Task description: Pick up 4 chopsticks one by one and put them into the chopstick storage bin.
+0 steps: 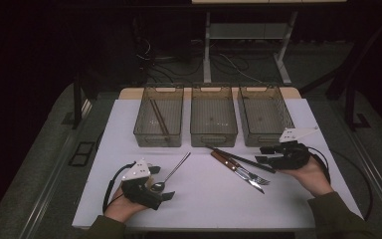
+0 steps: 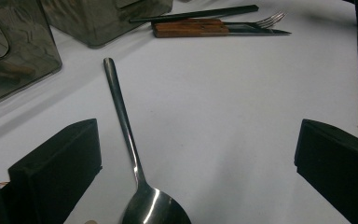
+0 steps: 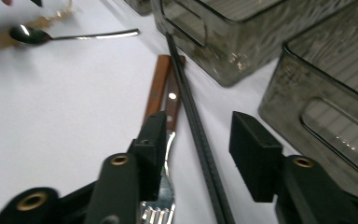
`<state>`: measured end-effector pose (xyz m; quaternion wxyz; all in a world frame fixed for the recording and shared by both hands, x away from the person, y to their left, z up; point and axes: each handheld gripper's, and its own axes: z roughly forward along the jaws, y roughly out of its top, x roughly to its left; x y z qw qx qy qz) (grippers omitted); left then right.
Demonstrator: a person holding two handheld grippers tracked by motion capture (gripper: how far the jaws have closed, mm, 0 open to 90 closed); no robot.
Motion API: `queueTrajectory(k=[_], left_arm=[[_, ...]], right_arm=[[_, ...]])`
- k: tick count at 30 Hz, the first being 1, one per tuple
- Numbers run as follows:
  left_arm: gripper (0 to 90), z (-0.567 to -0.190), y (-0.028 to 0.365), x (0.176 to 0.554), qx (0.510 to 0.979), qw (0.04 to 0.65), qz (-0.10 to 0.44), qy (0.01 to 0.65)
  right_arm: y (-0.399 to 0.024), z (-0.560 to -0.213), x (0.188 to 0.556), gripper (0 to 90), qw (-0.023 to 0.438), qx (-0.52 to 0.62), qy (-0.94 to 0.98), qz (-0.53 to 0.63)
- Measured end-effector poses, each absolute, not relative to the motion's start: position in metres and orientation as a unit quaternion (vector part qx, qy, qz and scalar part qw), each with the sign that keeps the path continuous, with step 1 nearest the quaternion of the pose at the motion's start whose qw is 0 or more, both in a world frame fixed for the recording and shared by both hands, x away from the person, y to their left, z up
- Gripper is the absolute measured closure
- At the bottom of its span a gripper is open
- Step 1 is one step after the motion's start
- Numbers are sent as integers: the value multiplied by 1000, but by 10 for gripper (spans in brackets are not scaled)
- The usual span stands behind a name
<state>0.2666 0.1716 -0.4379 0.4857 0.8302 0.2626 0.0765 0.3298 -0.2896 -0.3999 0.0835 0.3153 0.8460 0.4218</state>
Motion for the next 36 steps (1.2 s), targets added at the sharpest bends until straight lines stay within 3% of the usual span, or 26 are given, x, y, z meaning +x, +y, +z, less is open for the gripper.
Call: queueTrajectory(k=[19,36], left_arm=[[0,-439,171,267,833,480,78,262],[0,-439,170,267,834,480,77,261]], right_arm=[[-292,-431,342,876,100,329,869,355],[-295,-441,348,878,97,341,870,343]])
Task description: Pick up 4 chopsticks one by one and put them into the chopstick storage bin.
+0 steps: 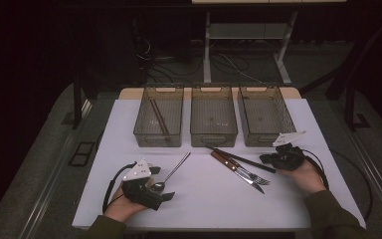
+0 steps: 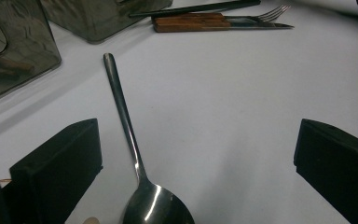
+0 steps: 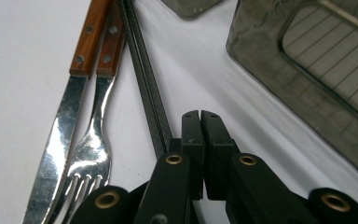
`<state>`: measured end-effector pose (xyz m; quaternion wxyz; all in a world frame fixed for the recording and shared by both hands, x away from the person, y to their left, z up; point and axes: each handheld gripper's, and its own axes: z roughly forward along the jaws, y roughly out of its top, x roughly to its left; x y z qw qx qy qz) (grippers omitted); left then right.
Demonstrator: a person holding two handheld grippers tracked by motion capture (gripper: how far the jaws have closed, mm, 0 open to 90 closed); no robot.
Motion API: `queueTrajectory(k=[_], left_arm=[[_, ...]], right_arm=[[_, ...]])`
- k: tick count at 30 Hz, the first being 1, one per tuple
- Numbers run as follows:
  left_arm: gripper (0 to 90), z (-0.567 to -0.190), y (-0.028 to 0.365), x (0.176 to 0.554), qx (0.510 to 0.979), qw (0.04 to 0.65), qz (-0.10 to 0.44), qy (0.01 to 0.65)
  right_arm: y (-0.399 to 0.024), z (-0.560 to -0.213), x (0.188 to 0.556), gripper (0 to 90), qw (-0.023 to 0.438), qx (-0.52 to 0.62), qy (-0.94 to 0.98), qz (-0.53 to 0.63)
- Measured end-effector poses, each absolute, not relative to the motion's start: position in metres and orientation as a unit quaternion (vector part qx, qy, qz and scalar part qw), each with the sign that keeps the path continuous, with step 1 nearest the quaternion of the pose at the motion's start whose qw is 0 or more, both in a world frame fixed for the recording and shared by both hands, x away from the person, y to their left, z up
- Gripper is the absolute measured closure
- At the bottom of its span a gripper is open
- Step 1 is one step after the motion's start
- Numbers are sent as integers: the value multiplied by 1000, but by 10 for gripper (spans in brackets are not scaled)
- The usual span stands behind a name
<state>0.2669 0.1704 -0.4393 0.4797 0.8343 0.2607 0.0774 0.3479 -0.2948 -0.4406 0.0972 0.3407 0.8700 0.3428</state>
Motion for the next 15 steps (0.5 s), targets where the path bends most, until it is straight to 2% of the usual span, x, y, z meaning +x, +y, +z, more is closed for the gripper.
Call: queueTrajectory(k=[15], left_arm=[[2,-439,171,267,834,480,78,260]], right_arm=[[-293,-445,347,878,74,335,878,333]])
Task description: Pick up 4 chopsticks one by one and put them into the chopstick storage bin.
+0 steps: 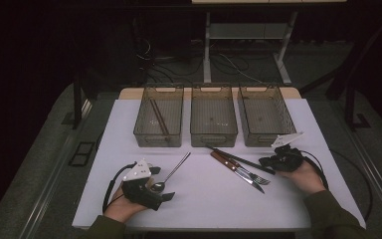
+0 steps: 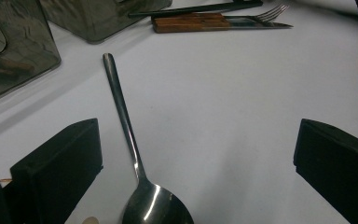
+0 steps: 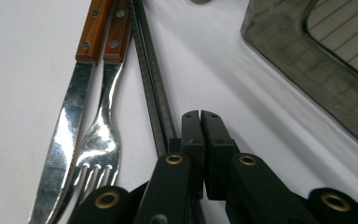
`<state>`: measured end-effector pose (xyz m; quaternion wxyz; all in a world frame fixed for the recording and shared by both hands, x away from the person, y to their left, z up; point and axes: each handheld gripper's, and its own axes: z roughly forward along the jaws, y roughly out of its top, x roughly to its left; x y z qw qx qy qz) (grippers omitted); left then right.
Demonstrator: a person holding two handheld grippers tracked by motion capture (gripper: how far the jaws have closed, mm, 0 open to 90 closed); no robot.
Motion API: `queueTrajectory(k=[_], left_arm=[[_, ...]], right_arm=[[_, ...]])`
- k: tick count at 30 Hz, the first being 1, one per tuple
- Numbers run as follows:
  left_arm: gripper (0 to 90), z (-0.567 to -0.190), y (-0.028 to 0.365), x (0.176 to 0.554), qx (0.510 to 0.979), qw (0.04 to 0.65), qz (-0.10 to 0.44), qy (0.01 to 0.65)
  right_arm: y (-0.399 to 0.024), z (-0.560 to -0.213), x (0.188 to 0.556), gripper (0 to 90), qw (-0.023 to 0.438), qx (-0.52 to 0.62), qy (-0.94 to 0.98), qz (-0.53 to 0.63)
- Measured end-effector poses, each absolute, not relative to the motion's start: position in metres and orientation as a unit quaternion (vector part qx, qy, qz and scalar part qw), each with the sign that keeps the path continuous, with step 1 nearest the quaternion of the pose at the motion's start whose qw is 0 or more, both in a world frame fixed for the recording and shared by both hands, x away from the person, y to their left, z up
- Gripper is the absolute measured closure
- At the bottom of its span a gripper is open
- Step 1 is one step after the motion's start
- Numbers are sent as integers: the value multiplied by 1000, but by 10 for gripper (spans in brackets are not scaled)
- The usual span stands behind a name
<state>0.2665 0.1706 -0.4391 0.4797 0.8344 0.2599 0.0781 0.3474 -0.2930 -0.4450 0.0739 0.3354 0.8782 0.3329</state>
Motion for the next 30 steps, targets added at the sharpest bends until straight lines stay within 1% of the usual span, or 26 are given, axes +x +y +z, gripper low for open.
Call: queueTrajectory(k=[7,11,14,20,25,30], left_arm=[[2,-439,171,266,834,480,78,261],[2,-439,171,266,834,480,79,261],[2,-439,171,266,833,481,78,262],[2,-439,171,266,834,480,79,261],[2,-438,171,266,835,478,79,260],[2,-438,171,266,835,478,79,260]], right_arm=[[-291,-444,345,878,69,330,881,332],[-293,-442,345,877,76,334,877,337],[-296,-438,344,865,74,335,871,352],[-293,-433,339,823,55,315,872,371],[-288,-435,338,796,54,304,877,369],[-285,-436,338,788,55,297,880,366]])
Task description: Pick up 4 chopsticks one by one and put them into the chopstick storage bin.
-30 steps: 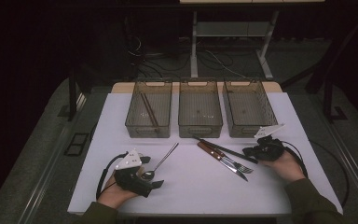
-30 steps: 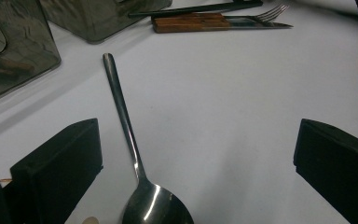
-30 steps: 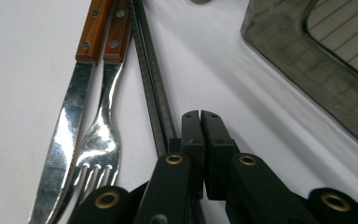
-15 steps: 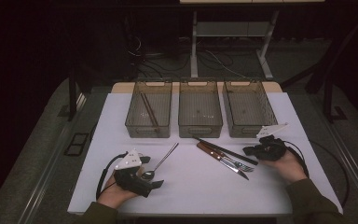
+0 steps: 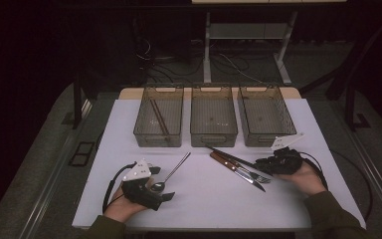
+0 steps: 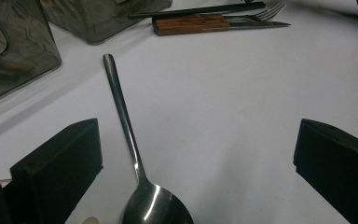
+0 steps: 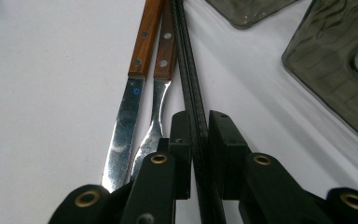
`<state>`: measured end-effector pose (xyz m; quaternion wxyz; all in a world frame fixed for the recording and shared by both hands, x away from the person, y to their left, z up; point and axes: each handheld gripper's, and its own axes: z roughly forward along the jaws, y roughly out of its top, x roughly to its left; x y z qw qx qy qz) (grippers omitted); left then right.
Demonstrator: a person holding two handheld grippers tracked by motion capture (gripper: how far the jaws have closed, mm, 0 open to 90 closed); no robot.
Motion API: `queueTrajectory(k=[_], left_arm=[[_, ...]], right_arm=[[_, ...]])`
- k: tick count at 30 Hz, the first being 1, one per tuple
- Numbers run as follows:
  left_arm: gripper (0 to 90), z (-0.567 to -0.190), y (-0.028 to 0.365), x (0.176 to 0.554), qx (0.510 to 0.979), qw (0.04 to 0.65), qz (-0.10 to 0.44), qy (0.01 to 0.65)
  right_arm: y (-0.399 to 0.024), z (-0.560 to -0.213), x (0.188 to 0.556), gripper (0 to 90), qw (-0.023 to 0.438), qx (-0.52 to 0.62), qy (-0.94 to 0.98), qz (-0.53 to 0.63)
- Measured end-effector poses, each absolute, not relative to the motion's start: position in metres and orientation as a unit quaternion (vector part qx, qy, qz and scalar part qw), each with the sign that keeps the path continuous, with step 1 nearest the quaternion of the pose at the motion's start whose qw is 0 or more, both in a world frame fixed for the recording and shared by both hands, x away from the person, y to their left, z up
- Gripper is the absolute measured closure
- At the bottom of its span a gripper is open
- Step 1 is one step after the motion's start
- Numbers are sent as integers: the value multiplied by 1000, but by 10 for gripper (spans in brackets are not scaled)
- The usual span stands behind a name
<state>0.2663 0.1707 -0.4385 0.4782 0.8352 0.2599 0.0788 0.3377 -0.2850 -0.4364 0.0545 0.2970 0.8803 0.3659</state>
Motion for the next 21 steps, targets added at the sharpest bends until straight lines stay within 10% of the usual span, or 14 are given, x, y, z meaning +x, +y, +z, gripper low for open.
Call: queueTrajectory(k=[21], left_arm=[[2,-438,171,266,835,478,79,260]], right_arm=[[-278,-440,337,782,60,278,890,356]])
